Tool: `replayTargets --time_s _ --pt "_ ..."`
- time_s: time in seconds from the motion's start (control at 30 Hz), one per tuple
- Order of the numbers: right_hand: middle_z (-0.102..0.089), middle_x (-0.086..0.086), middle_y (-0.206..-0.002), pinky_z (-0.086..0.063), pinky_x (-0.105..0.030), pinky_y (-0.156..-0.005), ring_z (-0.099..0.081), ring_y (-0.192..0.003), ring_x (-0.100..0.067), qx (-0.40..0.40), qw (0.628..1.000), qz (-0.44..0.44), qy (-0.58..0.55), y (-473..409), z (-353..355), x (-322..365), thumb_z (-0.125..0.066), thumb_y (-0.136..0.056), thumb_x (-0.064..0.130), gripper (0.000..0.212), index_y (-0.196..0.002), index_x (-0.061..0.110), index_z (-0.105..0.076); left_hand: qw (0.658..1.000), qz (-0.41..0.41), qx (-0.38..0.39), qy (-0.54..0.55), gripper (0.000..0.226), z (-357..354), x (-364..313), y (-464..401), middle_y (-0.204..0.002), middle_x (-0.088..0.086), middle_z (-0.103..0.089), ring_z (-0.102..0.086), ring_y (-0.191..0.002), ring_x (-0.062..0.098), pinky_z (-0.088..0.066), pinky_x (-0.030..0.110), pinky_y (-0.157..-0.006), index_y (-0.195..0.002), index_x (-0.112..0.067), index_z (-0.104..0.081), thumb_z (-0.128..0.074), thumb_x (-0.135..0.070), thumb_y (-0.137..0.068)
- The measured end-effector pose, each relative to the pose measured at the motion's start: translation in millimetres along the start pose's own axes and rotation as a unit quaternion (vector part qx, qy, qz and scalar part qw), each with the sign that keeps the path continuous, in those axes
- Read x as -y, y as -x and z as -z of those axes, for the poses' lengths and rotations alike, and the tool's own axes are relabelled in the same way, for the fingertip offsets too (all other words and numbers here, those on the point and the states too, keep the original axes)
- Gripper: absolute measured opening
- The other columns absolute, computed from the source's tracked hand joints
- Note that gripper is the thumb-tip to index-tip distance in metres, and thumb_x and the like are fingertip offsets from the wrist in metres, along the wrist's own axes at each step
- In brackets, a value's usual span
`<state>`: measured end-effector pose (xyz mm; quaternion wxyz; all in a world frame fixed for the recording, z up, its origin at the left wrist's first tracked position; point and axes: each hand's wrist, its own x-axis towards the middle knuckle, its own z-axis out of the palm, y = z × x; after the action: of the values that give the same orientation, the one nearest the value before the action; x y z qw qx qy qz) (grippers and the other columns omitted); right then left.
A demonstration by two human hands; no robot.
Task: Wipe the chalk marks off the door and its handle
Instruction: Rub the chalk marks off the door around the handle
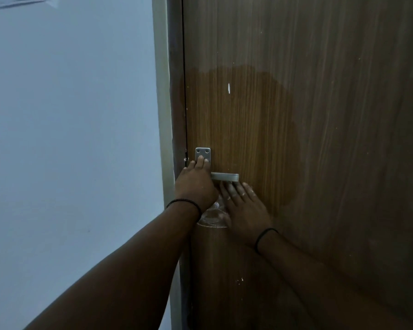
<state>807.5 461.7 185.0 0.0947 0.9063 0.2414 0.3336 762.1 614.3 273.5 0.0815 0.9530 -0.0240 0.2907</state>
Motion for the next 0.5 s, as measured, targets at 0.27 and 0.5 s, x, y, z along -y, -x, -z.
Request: replayTargets --time_s 0.27,0.5 --pt "0.008 -0.004 -0.163 -0.002 -0.041 -0.124 0.011 -0.151 -0.019 -0.036 0.999 -0.034 -0.008 16.5 9.6 -46.9 -0.024 -0.101 0.054 0.072 -0.156 0.015 0.002 1.000 0.000 -0.001 0.009 0.074 -2.3 2.1 2.6 -0.163 0.008 -0.020 -0.021 -0.149 0.028 -0.021 0.043 -0.121 -0.154 -0.013 -0.021 -0.057 -0.031 -0.092" --pt "0.010 -0.003 -0.164 0.003 -0.039 -0.123 0.013 -0.150 -0.018 0.031 0.999 0.014 0.007 36.6 -13.1 -30.8 -0.022 -0.099 0.056 0.073 -0.156 0.018 0.004 1.000 -0.002 0.000 0.007 0.075 -0.7 1.9 3.9 -0.162 0.009 -0.022 -0.023 -0.148 0.028 -0.023 0.043 -0.120 -0.154 -0.012 -0.022 -0.059 -0.032 -0.091"
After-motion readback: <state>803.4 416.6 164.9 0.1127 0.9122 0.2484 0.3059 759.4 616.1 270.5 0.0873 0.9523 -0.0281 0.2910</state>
